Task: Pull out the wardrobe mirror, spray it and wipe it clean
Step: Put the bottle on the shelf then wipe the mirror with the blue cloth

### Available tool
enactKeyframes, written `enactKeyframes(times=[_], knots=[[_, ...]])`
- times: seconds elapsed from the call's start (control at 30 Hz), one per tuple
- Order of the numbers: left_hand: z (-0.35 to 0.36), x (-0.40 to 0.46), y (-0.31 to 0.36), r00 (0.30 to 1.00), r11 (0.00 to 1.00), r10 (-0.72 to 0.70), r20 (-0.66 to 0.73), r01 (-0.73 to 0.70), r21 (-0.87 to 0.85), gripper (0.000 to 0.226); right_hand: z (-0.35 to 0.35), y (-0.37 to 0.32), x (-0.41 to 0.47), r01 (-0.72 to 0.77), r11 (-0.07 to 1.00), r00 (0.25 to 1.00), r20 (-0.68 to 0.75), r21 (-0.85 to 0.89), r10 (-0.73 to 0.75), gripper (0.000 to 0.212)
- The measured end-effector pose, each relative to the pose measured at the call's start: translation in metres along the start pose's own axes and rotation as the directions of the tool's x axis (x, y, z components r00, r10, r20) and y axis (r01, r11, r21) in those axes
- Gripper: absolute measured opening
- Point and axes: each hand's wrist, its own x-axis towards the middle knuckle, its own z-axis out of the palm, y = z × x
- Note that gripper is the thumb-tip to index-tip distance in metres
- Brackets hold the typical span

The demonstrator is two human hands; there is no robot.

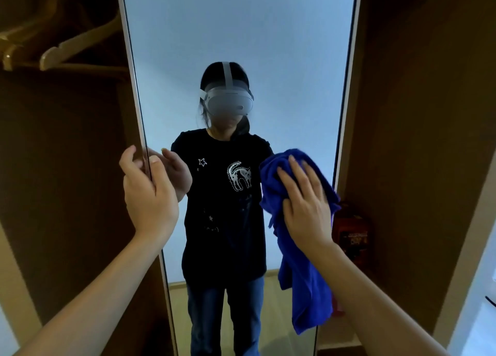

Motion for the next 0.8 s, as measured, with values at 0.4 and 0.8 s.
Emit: enactKeyframes(times=[0.4, 0.8], knots=[[-0.017, -0.015, -0.009, 0.995, 0.995, -0.093, 0.031, 0.094, -0.025, 0.038, -0.003, 0.026, -0.04, -0.107, 0.994, 0.994, 0.035, -0.005, 0.107, 0.056], [-0.028, -0.042, -0.033, 0.961, 0.972, -0.229, 0.153, 0.235, -0.026, 0.038, 0.009, -0.032, 0.003, -0.033, 0.999, 0.999, -0.02, 0.039, 0.034, 0.058]])
